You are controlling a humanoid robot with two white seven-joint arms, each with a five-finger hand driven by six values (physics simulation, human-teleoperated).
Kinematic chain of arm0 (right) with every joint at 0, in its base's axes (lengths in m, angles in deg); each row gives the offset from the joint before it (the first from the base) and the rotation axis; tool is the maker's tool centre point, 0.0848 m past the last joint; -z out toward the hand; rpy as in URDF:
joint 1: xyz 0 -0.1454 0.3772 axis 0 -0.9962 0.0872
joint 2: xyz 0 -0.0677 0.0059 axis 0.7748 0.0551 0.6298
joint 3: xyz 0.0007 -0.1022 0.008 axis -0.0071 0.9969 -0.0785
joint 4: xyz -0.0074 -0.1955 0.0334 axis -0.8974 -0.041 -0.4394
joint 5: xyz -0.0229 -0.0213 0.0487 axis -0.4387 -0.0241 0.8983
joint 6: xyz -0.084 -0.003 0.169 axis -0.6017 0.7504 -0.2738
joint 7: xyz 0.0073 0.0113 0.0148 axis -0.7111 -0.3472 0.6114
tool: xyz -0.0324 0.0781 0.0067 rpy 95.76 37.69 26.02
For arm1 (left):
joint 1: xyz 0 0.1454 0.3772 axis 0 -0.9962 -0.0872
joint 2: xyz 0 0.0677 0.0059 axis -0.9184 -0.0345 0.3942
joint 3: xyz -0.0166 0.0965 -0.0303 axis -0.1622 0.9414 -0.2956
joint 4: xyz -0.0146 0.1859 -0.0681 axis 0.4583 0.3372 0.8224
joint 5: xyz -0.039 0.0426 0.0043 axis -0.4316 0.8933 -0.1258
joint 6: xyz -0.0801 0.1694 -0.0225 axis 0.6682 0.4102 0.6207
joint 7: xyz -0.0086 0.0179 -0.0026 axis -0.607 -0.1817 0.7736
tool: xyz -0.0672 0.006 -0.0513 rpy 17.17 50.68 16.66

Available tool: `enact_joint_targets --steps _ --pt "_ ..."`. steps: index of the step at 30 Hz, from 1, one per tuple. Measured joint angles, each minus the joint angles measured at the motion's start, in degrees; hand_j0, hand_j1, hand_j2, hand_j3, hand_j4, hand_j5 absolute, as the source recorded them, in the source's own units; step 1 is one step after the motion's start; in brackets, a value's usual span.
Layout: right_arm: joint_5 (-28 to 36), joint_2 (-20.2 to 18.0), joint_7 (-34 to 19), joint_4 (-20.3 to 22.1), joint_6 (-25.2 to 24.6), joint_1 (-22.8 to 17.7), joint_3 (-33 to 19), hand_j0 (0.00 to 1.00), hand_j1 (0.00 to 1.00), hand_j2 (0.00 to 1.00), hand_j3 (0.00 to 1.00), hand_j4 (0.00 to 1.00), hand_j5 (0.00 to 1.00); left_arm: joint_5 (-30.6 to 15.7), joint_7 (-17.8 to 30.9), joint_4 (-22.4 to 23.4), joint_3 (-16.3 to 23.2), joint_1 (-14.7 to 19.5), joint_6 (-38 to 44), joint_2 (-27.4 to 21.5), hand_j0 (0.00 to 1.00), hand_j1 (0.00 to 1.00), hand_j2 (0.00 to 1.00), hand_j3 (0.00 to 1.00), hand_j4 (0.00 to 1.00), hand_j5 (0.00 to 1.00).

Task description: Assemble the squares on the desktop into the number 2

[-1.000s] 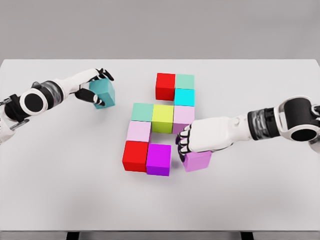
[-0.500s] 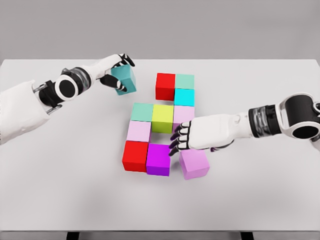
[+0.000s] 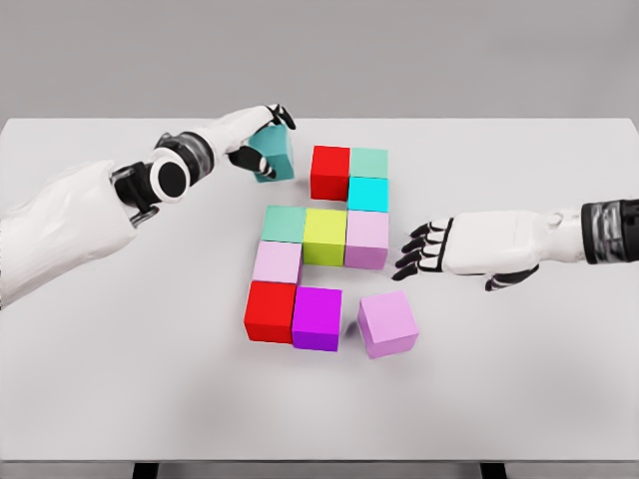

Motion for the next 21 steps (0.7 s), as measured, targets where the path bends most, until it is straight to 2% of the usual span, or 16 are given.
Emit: enact_joint_targets --steps 10,16,21 --pt "-0.1 -3.2 0.0 0.0 0.0 -5.0 0.2 1.00 1.00 1.00 1.00 1.00 1.00 2.0 0.1 0.5 0.5 -0.2 -0.1 1.6 0.46 0.46 0.46 0.46 0.46 0.46" --pt "-0.1 -4.4 0.0 0.1 0.0 -6.5 0.4 1.00 1.00 1.00 1.00 1.00 1.00 2.1 0.1 0.4 0.6 -0.3 -0.5 1.6 0.47 0.47 0.47 0.47 0.47 0.47" --pt "-0.1 -4.5 0.0 0.1 0.0 -7.3 1.2 1.00 1.00 1.00 1.00 1.00 1.00 3.5 0.1 0.3 0.7 -0.3 -0.9 1.6 0.55 0.55 0.55 0.55 0.55 0.55"
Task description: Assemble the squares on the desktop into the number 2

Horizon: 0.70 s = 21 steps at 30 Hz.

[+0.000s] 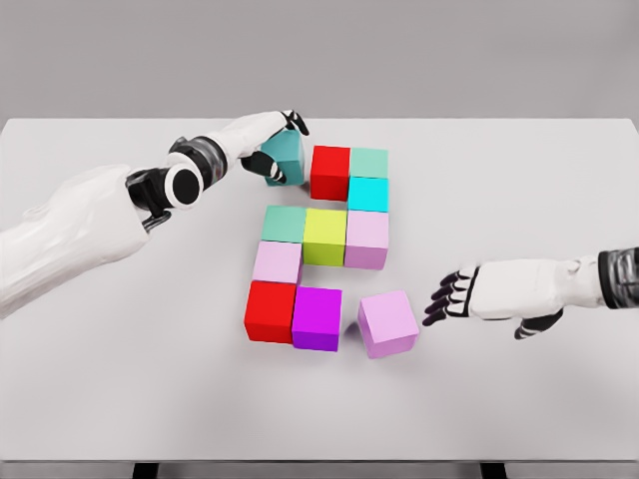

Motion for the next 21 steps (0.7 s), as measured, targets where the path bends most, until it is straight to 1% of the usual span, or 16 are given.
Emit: enact_joint_targets --steps 1,3,5,14,16,21 --pt "0.0 0.0 0.0 0.0 0.0 -0.1 0.2 1.00 1.00 1.00 1.00 1.00 1.00 0.3 0.0 0.0 0.0 0.0 0.0 0.0 0.61 0.61 0.61 0.61 0.61 0.61" --pt "0.0 0.2 0.0 0.0 0.0 -0.4 0.5 1.00 1.00 1.00 1.00 1.00 1.00 0.6 0.0 0.1 0.0 0.0 0.0 0.0 0.70 0.70 0.70 0.70 0.70 0.70" --pt "-0.1 0.3 0.0 0.0 0.0 -0.5 0.8 1.00 1.00 1.00 1.00 1.00 1.00 0.8 0.0 0.1 0.0 0.1 0.0 0.0 0.73 0.73 0.73 0.73 0.73 0.73" --pt "-0.1 2.0 0.0 0.1 0.0 -0.3 2.0 1.00 1.00 1.00 1.00 1.00 1.00 1.0 0.0 0.5 0.0 0.3 -0.1 0.5 0.75 0.75 0.75 0.75 0.75 0.75" --pt "-0.1 2.3 0.0 0.1 0.0 -0.1 2.3 1.00 1.00 1.00 1.00 1.00 1.00 1.0 0.0 0.6 -0.1 0.3 -0.1 0.7 0.78 0.78 0.78 0.78 0.78 0.78" --pt "-0.1 2.7 0.0 0.1 0.0 0.3 2.5 1.00 1.00 1.00 1.00 1.00 1.00 1.0 0.0 0.6 -0.1 0.2 -0.1 0.9 0.81 0.81 0.81 0.81 0.81 0.81"
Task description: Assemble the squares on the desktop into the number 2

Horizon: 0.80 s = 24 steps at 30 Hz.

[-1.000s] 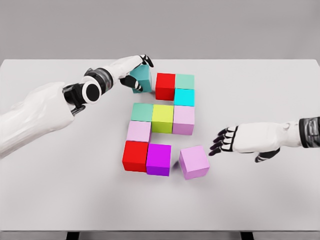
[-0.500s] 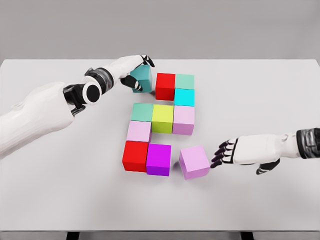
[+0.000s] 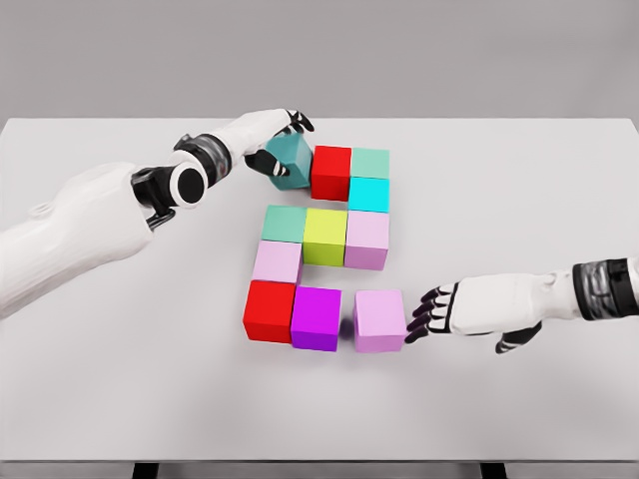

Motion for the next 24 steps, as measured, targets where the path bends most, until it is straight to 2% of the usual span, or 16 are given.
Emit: enact_joint_targets --steps 2,5,11,17,20,24 --pt "0.0 0.0 0.0 0.0 0.0 0.1 0.0 1.00 1.00 1.00 1.00 1.00 1.00 0.0 0.0 0.0 0.0 0.0 0.0 0.0 0.81 0.81 0.81 0.81 0.81 0.81" --pt "-0.1 -0.1 0.0 -0.1 0.0 0.1 0.1 1.00 1.00 1.00 1.00 1.00 1.00 0.0 0.0 0.0 0.0 0.0 0.0 0.0 0.87 0.87 0.87 0.87 0.87 0.87" --pt "-0.5 -0.5 0.0 -0.1 0.0 0.1 0.1 1.00 1.00 1.00 1.00 1.00 1.00 0.0 0.0 0.0 0.0 0.1 0.0 0.1 0.89 0.89 0.89 0.89 0.89 0.89" --pt "-1.9 -1.6 0.0 -0.1 0.0 0.2 -0.2 1.00 1.00 1.00 1.00 1.00 1.00 0.0 0.0 -0.3 0.0 0.6 -0.1 -0.7 1.00 1.00 1.00 1.00 1.00 1.00" --pt "-2.4 -1.9 0.0 -0.2 0.0 1.1 -0.9 1.00 1.00 1.00 1.00 1.00 1.00 -0.3 0.0 -1.7 -0.1 1.1 -4.4 -5.5 1.00 1.00 1.00 1.00 1.00 1.00" --pt "-3.9 -1.1 0.0 -0.3 0.0 1.5 -1.3 1.00 1.00 1.00 1.00 1.00 1.00 -1.5 0.0 -3.8 -0.2 0.8 -21.2 -18.5 1.00 1.00 1.00 1.00 1.00 1.00"
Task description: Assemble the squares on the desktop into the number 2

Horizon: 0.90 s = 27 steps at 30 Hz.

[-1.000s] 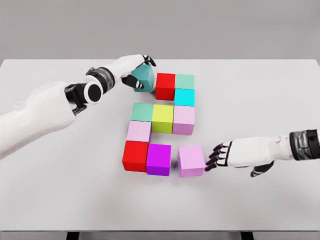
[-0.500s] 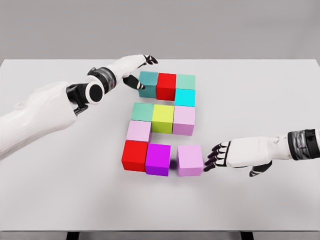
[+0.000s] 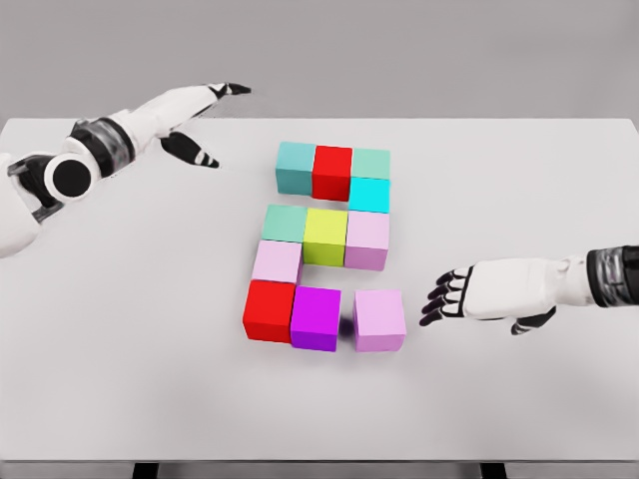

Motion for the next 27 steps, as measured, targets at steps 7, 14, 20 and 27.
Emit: enact_joint_targets --steps 7,14,20,27 --pt "-2.4 2.9 0.0 -0.7 0.0 1.3 -0.2 1.00 1.00 1.00 1.00 1.00 1.00 -0.6 0.0 -0.6 0.1 -4.5 -15.6 -11.3 1.00 1.00 1.00 1.00 1.00 1.00" --pt "-2.8 4.1 0.0 -0.5 0.0 1.2 -0.2 1.00 1.00 1.00 1.00 1.00 1.00 1.5 0.0 -0.5 0.1 -4.6 -17.8 -11.0 1.00 1.00 1.00 1.00 1.00 1.00" --pt "-2.8 4.5 0.0 -0.2 0.0 1.2 0.3 1.00 1.00 1.00 1.00 1.00 1.00 1.9 0.0 -0.6 0.1 -4.6 -19.8 -11.1 1.00 1.00 1.00 1.00 1.00 1.00" --pt "-2.8 4.4 0.0 -0.1 0.0 1.1 0.5 1.00 1.00 1.00 1.00 1.00 1.00 2.0 1.8 -0.6 0.1 -4.6 -23.7 -11.4 1.00 1.00 1.00 1.00 1.00 1.00"
